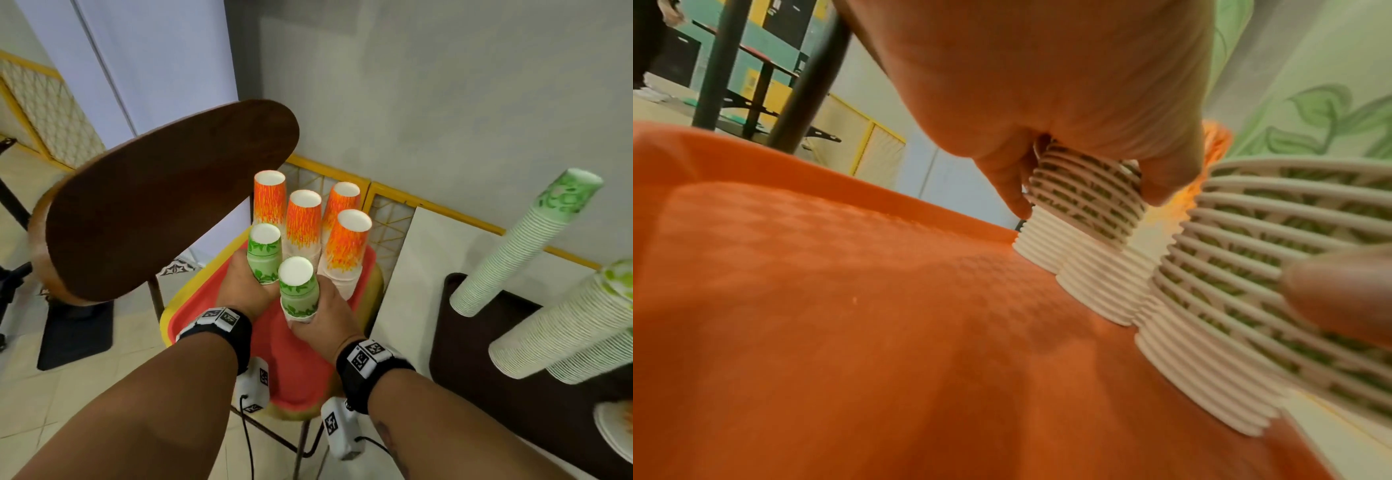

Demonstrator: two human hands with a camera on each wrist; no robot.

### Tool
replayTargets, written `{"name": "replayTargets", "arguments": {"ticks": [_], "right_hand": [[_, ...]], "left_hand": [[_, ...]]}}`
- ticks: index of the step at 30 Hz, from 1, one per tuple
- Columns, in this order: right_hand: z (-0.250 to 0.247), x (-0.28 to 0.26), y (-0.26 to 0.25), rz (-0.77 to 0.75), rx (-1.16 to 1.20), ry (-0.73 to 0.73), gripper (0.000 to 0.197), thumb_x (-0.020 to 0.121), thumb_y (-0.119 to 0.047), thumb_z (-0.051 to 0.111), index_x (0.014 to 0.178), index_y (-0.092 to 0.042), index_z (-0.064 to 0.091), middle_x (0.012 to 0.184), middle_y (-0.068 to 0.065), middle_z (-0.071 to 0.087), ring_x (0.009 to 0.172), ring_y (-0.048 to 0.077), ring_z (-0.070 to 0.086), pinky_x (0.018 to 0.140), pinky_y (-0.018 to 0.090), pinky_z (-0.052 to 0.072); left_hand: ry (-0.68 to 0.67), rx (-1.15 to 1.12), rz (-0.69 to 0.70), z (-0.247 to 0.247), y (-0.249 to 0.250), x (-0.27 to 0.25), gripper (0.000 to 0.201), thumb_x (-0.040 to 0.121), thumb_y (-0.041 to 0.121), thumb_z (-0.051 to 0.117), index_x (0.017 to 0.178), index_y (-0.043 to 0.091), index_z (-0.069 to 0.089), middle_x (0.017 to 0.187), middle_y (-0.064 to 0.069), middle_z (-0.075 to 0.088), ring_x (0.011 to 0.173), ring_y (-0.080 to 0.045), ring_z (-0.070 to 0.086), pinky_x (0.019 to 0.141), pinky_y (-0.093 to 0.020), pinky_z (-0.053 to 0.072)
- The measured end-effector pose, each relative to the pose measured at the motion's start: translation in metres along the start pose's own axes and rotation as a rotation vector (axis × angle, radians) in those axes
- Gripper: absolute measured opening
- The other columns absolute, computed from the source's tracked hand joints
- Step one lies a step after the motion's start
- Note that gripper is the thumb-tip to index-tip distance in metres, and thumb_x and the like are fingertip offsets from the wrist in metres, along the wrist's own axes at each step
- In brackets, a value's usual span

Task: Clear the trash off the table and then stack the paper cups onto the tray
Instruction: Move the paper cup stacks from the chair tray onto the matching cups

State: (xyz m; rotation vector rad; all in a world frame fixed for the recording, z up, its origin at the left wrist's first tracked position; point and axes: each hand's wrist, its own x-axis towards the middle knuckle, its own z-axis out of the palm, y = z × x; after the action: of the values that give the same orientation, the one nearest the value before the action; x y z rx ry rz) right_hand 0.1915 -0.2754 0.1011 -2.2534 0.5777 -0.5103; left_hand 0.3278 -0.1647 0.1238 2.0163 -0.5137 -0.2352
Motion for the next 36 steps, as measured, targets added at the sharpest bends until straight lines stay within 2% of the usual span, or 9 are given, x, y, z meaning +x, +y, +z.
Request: {"name": "replayTargets", "arguments": {"ticks": [3, 8, 13, 18, 20, 22, 26, 29, 36], "right_hand": [[-0.024, -0.028, -0.001, -0.019, 0.017, 0.013, 0.071, 0.066, -0.044, 0.081, 0.126, -0.022, 0.050, 0.117, -0.001, 0.064, 0.108, 0.017, 0.063, 0.091, 0.037, 0.055], [-0.079, -0.094, 0.014, -0.003, 0.039, -0.018, 0.069, 0.066, -0.050, 0.077, 0.126, -0.032, 0.046, 0.116, -0.006, 0.062, 0.105, 0.013, 0.065, 0.089, 0.038, 0.057], [-0.148, -0.161, 0.043, 0.011, -0.038, 0.009, 0.077, 0.064, -0.039, 0.079, 0.131, -0.021, 0.045, 0.122, -0.002, 0.058, 0.112, 0.015, 0.060, 0.098, 0.037, 0.052], [-0.223, -0.217, 0.075, 0.075, -0.028, 0.203, 0.080, 0.063, -0.036, 0.082, 0.132, -0.015, 0.048, 0.122, 0.002, 0.058, 0.115, 0.016, 0.059, 0.102, 0.037, 0.049], [-0.256, -0.232, 0.083, 0.113, 0.007, 0.330, 0.083, 0.063, -0.041, 0.082, 0.135, -0.018, 0.046, 0.127, -0.001, 0.059, 0.120, 0.013, 0.058, 0.104, 0.035, 0.049], [-0.292, -0.241, 0.086, 0.131, 0.047, 0.483, 0.081, 0.064, -0.039, 0.084, 0.133, -0.022, 0.046, 0.126, -0.006, 0.060, 0.120, 0.008, 0.058, 0.103, 0.029, 0.049], [-0.371, -0.224, 0.080, 0.122, 0.122, 0.757, 0.067, 0.066, -0.025, 0.089, 0.118, -0.032, 0.047, 0.113, -0.014, 0.062, 0.104, -0.010, 0.060, 0.092, 0.008, 0.047], [-0.418, -0.189, 0.083, 0.134, 0.096, 0.843, 0.077, 0.068, -0.028, 0.088, 0.130, -0.022, 0.042, 0.123, -0.002, 0.062, 0.110, 0.013, 0.063, 0.097, 0.030, 0.051], [-0.445, -0.123, 0.119, 0.196, 0.000, 0.786, 0.074, 0.070, -0.037, 0.085, 0.128, -0.020, 0.042, 0.120, 0.001, 0.062, 0.106, 0.023, 0.064, 0.093, 0.042, 0.055]], "left_hand": [[0.013, 0.013, 0.012, 0.005, 0.017, -0.033, 0.069, 0.060, 0.046, 0.087, 0.111, 0.028, 0.044, 0.103, 0.008, 0.063, 0.091, -0.015, 0.064, 0.079, -0.034, 0.051], [-0.012, -0.009, 0.117, 0.029, 0.069, -0.106, 0.052, 0.074, 0.035, 0.080, 0.112, 0.027, 0.045, 0.092, 0.010, 0.055, 0.089, -0.022, 0.060, 0.077, -0.034, 0.044], [-0.122, -0.035, 0.244, 0.080, 0.126, -0.172, 0.051, 0.079, 0.027, 0.079, 0.111, 0.033, 0.038, 0.090, 0.012, 0.057, 0.080, -0.012, 0.058, 0.072, -0.028, 0.042], [-0.223, -0.034, 0.394, 0.142, 0.174, -0.206, 0.043, 0.068, 0.039, 0.087, 0.092, 0.033, 0.052, 0.081, 0.012, 0.064, 0.077, -0.010, 0.066, 0.065, -0.024, 0.052], [-0.248, -0.027, 0.431, 0.163, 0.193, -0.221, 0.047, 0.068, 0.048, 0.086, 0.096, 0.024, 0.058, 0.080, 0.010, 0.067, 0.073, -0.002, 0.066, 0.060, -0.010, 0.047], [-0.242, -0.053, 0.418, 0.180, 0.209, -0.238, 0.055, 0.070, 0.041, 0.087, 0.108, 0.023, 0.052, 0.091, 0.013, 0.063, 0.079, -0.003, 0.063, 0.064, -0.009, 0.042], [-0.277, -0.069, 0.444, 0.204, 0.224, -0.257, 0.068, 0.070, 0.034, 0.088, 0.122, 0.024, 0.045, 0.104, 0.011, 0.057, 0.093, -0.006, 0.058, 0.070, -0.007, 0.038], [-0.290, -0.068, 0.463, 0.207, 0.229, -0.261, 0.068, 0.070, 0.036, 0.088, 0.119, 0.034, 0.040, 0.106, 0.013, 0.058, 0.096, -0.005, 0.060, 0.072, -0.008, 0.039], [-0.225, -0.035, 0.505, 0.179, 0.232, -0.254, 0.065, 0.070, 0.035, 0.089, 0.118, 0.027, 0.046, 0.102, 0.019, 0.060, 0.097, 0.007, 0.060, 0.075, -0.003, 0.043]]}}
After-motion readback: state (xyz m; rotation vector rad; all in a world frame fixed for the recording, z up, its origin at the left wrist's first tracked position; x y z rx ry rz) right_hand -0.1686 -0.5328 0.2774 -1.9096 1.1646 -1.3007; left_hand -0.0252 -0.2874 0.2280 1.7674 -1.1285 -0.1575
